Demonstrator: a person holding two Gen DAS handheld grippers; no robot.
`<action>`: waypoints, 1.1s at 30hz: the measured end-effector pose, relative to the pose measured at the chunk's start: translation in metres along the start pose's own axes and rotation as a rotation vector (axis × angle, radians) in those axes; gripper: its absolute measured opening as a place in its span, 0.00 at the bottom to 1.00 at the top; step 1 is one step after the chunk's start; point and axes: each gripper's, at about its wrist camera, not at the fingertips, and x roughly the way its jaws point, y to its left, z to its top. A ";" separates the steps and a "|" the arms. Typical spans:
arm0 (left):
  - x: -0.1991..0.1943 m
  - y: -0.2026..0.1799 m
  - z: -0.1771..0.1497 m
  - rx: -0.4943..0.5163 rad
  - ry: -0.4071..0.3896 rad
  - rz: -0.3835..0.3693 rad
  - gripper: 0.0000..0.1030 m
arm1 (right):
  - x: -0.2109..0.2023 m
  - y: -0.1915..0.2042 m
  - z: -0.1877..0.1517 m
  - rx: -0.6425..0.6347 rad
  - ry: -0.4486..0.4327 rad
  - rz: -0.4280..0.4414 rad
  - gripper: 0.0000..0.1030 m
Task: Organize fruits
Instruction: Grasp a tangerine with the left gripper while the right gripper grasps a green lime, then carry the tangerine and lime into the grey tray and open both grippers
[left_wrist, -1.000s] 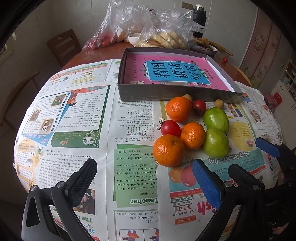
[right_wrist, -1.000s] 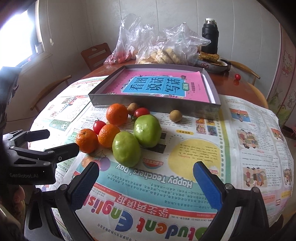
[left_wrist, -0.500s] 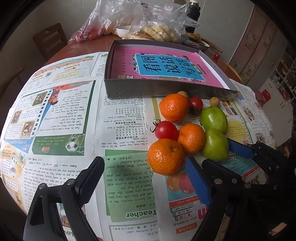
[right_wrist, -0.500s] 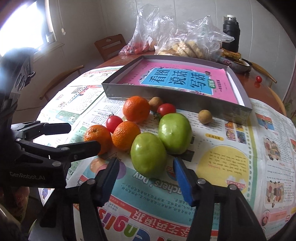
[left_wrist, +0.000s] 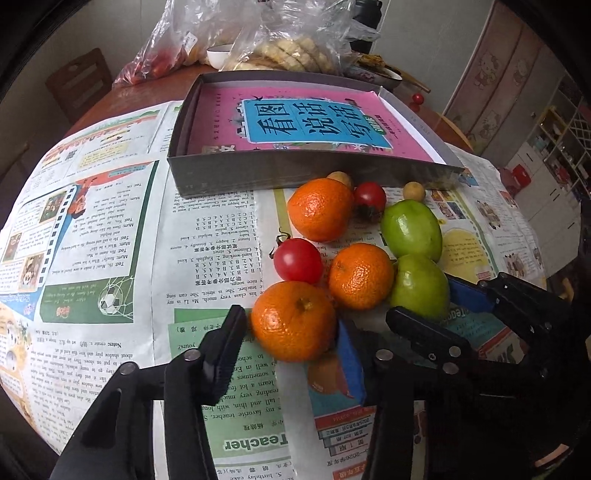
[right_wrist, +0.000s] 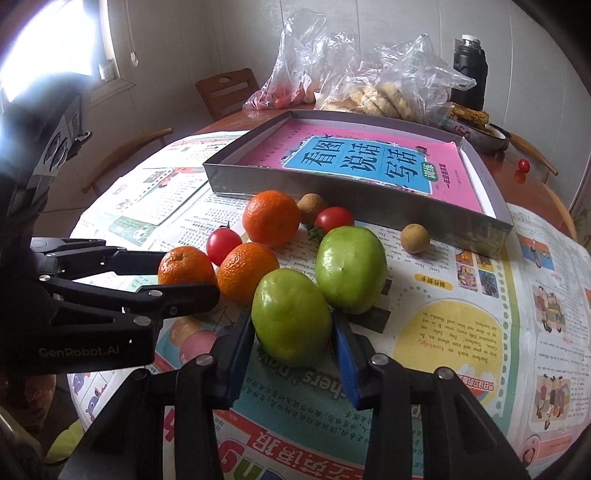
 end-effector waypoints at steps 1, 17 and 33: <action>0.000 -0.001 0.000 0.000 0.002 0.004 0.43 | -0.002 -0.001 -0.001 0.005 -0.007 0.006 0.41; -0.035 0.001 0.027 -0.027 -0.073 0.032 0.43 | -0.056 -0.033 0.024 0.036 -0.120 0.001 0.41; -0.018 -0.007 0.089 -0.023 -0.103 0.079 0.43 | -0.037 -0.081 0.077 0.057 -0.114 -0.047 0.41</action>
